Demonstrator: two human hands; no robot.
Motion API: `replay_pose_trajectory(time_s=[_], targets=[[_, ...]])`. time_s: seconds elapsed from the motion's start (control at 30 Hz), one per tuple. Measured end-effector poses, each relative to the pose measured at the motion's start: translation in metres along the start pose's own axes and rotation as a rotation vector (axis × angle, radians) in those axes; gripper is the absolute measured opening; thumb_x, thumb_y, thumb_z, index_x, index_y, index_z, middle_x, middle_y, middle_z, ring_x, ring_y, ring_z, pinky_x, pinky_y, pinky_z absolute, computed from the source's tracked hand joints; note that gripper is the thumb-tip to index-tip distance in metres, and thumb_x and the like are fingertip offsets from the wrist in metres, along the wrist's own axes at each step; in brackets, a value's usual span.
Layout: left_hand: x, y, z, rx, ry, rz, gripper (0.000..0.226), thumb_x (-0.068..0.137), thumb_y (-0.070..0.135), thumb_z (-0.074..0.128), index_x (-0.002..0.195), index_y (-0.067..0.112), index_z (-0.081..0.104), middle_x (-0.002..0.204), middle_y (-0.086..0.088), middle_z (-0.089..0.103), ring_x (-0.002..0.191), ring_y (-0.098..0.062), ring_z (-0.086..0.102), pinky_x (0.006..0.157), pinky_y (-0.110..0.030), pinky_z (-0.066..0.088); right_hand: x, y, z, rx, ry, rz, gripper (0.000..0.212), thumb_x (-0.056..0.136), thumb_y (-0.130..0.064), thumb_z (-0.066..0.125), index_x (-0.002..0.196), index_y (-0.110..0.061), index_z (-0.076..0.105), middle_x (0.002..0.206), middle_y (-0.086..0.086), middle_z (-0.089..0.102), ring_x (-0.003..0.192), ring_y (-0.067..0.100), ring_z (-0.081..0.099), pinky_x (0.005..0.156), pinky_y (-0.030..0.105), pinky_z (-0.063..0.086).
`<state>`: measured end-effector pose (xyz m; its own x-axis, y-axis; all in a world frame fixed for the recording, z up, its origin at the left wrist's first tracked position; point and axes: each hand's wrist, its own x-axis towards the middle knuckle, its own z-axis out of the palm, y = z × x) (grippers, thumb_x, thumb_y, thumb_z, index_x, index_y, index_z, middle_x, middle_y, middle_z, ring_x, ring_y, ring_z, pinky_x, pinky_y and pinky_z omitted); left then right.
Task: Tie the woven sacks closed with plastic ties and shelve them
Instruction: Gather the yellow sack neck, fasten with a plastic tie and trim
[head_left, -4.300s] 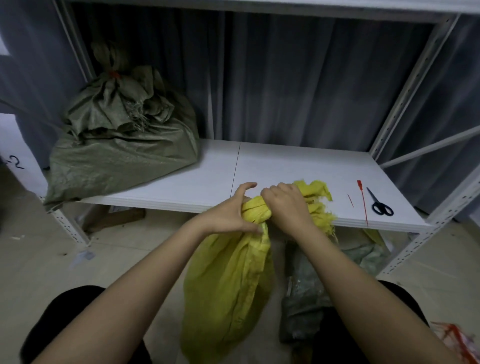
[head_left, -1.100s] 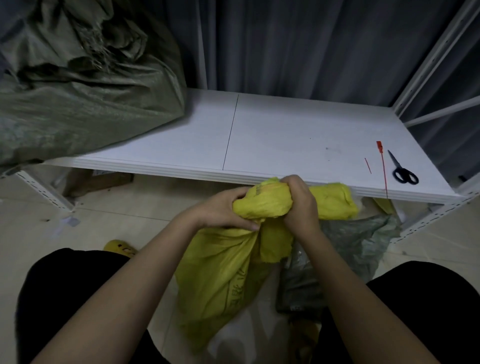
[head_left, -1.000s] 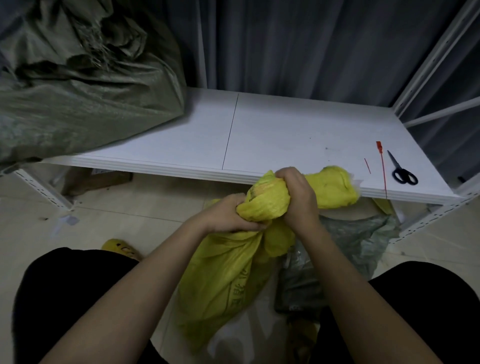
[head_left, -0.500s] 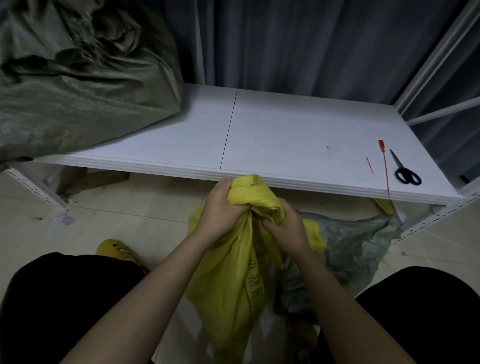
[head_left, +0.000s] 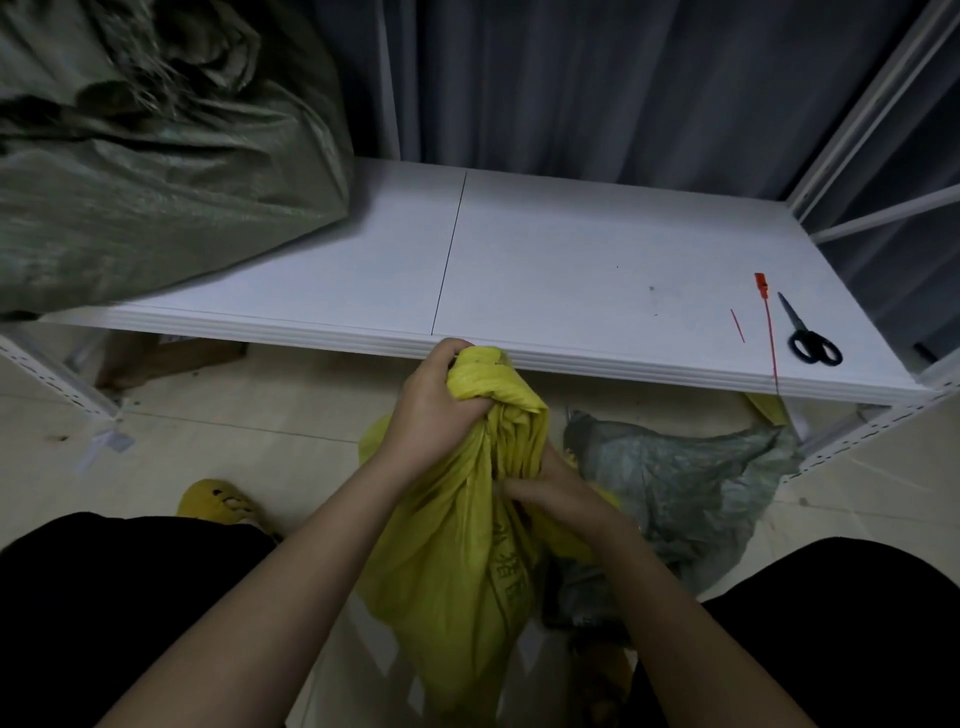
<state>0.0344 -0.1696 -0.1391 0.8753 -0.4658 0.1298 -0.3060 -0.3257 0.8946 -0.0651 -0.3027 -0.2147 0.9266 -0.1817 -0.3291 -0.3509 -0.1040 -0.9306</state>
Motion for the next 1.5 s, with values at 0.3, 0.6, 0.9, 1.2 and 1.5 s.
replay_pose_trajectory(time_s=[0.3, 0.6, 0.9, 1.2, 1.5], targets=[[-0.012, 0.030, 0.018, 0.023, -0.040, -0.098, 0.034, 0.082, 0.016, 0.061, 0.112, 0.018, 0.045, 0.100, 0.002, 0.059, 0.089, -0.018, 0.057, 0.070, -0.025, 0.040, 0.007, -0.016, 0.053, -0.149, 0.160, -0.036, 0.082, 0.063, -0.046, 0.081, 0.132, -0.016, 0.050, 0.132, 0.005, 0.055, 0.125, 0.021, 0.049, 0.105, 0.041, 0.040], [-0.021, 0.003, -0.035, -0.239, -0.336, -0.135, 0.095, 0.052, 0.048, 0.068, 0.139, 0.033, 0.030, 0.144, 0.003, 0.032, 0.132, -0.005, 0.033, 0.104, -0.021, 0.031, 0.002, -0.023, 0.064, 0.212, 0.392, -0.175, 0.039, 0.075, -0.006, 0.076, 0.106, -0.022, 0.060, 0.096, -0.020, 0.060, 0.089, -0.005, 0.058, 0.068, 0.000, 0.043], [-0.043, -0.049, -0.013, 0.220, -0.545, -0.147, 0.127, 0.040, 0.070, 0.067, 0.148, 0.023, 0.018, 0.138, 0.017, 0.032, 0.139, -0.017, 0.026, 0.120, -0.045, 0.000, -0.010, -0.020, 0.055, 0.259, 0.004, -0.093, 0.043, 0.078, 0.004, 0.069, 0.096, -0.032, 0.054, 0.099, -0.012, 0.061, 0.089, 0.002, 0.058, 0.076, 0.014, 0.049], [-0.046, -0.043, 0.014, -0.245, -0.324, -0.323, 0.065, 0.063, 0.032, 0.085, 0.120, 0.017, 0.058, 0.111, 0.007, 0.067, 0.101, -0.004, 0.063, 0.086, -0.019, 0.050, -0.004, -0.002, 0.056, -0.212, 0.107, -0.293, 0.038, 0.078, -0.033, 0.066, 0.115, -0.031, 0.056, 0.120, -0.008, 0.056, 0.115, 0.012, 0.053, 0.098, 0.024, 0.045], [-0.039, -0.042, 0.017, -0.272, 0.011, -0.368, 0.019, 0.076, 0.020, 0.076, 0.087, 0.026, 0.062, 0.082, 0.015, 0.064, 0.077, 0.000, 0.061, 0.061, -0.012, 0.048, -0.006, 0.010, 0.028, -0.589, 0.017, 0.021, 0.130, 0.043, -0.083, 0.066, 0.148, -0.034, 0.006, 0.154, -0.006, 0.021, 0.142, 0.016, 0.016, 0.117, 0.046, 0.008]])
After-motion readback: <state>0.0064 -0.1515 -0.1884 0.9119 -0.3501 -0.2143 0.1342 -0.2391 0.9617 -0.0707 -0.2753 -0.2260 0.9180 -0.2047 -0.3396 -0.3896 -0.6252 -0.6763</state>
